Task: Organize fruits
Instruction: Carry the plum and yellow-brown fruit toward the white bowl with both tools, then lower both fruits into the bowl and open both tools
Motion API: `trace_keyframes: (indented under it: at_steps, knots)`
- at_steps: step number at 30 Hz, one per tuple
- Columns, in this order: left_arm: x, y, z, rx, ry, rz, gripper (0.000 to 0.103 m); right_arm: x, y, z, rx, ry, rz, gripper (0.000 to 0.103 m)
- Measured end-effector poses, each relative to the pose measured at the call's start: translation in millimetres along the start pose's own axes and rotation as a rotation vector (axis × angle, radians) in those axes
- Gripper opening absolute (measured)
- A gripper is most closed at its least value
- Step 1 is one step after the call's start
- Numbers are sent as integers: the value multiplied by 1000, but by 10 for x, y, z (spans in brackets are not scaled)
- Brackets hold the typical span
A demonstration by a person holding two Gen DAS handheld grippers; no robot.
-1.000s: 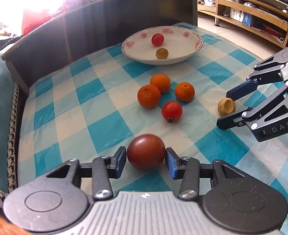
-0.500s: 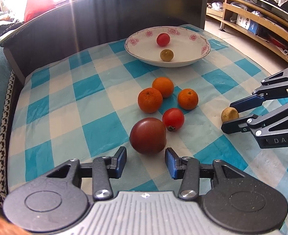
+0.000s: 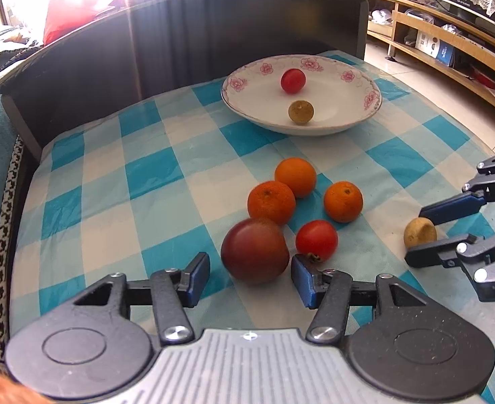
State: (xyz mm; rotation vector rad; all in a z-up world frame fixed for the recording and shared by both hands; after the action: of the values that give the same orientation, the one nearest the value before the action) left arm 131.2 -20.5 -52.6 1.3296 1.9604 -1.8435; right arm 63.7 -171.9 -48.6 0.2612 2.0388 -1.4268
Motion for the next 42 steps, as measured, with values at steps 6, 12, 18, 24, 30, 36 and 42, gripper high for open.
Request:
trace_keyframes:
  at_steps: [6,12,18,24,30,36,42]
  knots:
    - [-50,50,-41,33,-29,-12,51,-10,-6,35,12,6,-4,23]
    - [-51,-15,-23,20,-16,-14,50,-22,-43,64,19,20,4,22]
    - [-182,-157,-86,13,-39,25,50,-168,-161,153,42,29,62,22]
    - [-537,-173,13,3,-40,85,50,-375,-180,285,92,33,112,22]
    - [-939,-38,181,-8,-48,119,50,-644,-180,479,140,52,171,22]
    - [-1129,171,315,-26,-39,113,50,-824,-115,678,168,72,199,22]
    - [-1116,348,339,-35,-40,82,50,-912,-2,862,188,87,195,22]
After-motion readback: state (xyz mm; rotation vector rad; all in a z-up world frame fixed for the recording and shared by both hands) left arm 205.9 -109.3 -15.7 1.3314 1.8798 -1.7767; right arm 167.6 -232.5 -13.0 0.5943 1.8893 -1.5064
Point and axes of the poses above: each gripper's, at about its wrist camera, not at the fingertips, and y roughly the way its jaws point, z to its right, x to its underside, the point moved 3 cm from there along y, roughly the way its jaws point, and after that the axes turned 12 degrees about -x, right-handed, at the moved point
